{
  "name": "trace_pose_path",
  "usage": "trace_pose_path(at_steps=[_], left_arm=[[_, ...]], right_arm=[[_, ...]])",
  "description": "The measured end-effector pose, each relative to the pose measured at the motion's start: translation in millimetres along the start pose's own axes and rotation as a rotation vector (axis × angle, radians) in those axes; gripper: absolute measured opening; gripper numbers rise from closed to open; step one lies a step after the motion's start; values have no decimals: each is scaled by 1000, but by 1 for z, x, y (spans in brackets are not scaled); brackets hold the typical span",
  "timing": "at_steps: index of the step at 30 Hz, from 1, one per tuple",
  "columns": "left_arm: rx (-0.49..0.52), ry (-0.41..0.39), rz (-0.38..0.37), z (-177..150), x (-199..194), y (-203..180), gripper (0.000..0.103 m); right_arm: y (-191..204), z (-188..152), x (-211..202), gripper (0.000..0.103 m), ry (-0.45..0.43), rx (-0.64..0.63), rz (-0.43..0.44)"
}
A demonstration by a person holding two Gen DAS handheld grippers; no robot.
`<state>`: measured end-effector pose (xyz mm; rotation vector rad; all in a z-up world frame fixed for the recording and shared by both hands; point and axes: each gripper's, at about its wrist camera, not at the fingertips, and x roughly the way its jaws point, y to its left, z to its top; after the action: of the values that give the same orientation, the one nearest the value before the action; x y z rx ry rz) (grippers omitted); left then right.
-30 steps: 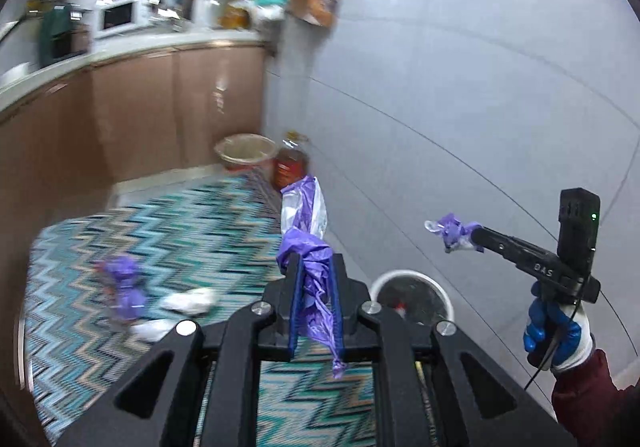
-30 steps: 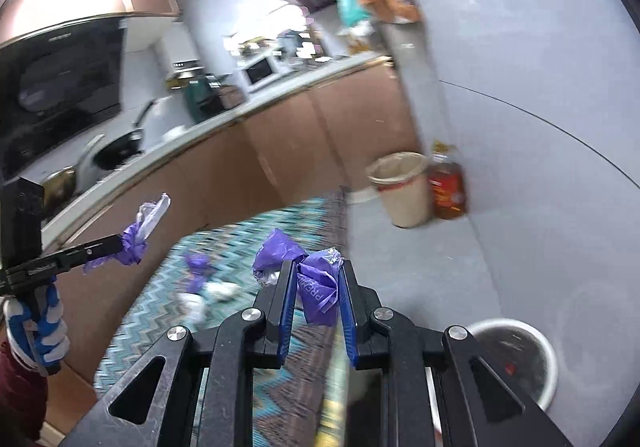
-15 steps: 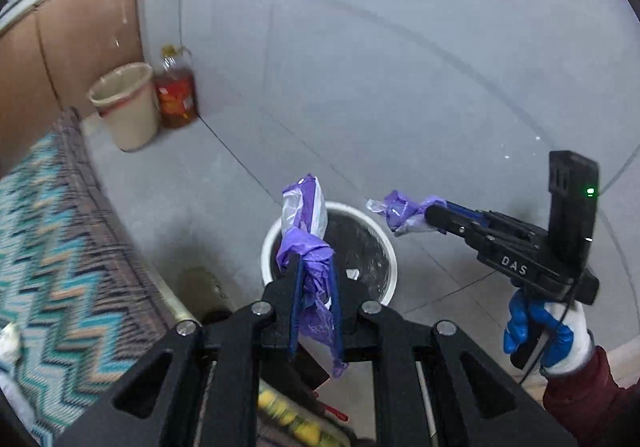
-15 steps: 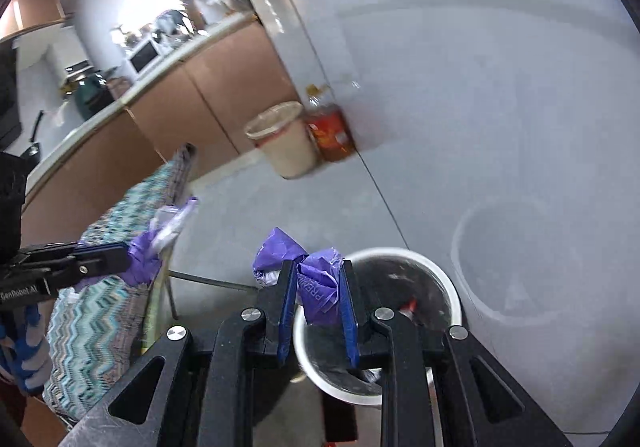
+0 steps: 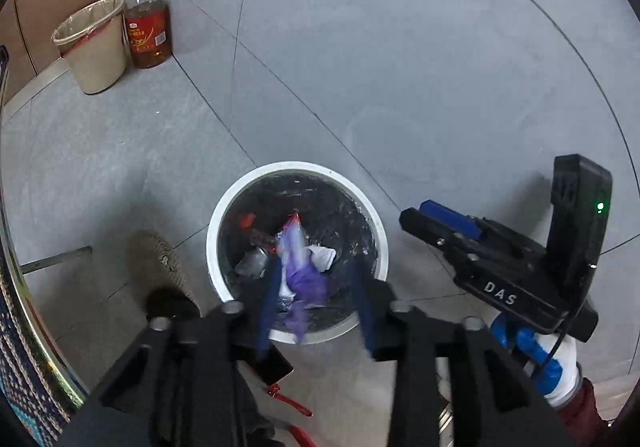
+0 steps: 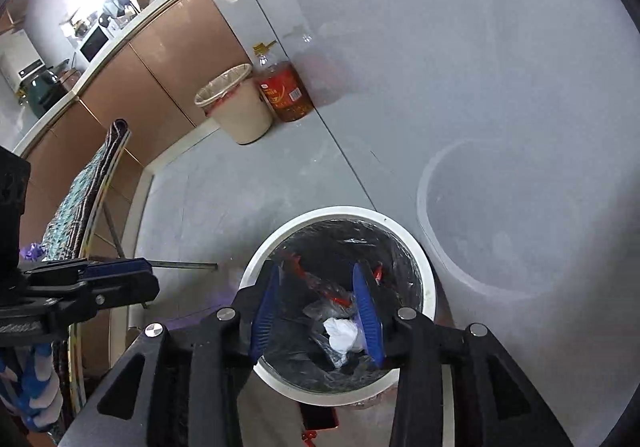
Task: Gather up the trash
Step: 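Open both tools to drop the purple bags into the bin, then move both open tools back to the remaining trash on the table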
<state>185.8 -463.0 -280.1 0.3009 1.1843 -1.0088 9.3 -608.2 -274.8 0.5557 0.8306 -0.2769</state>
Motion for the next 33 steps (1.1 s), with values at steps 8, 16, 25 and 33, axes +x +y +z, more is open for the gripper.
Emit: trace_pose_path(at_steps=[8, 16, 25, 33], left_arm=[[5, -43, -8, -4, -29, 2, 37], [-3, -161, 19, -28, -106, 15, 37], [-64, -300, 68, -85, -208, 50, 37], [-155, -425, 155, -161, -291, 95, 37]], right_arm=[[6, 0, -17, 36, -28, -5, -4], [47, 3, -49, 36, -94, -68, 34], [126, 3, -90, 36, -172, -206, 123], [200, -6, -121, 38, -223, -325, 193]])
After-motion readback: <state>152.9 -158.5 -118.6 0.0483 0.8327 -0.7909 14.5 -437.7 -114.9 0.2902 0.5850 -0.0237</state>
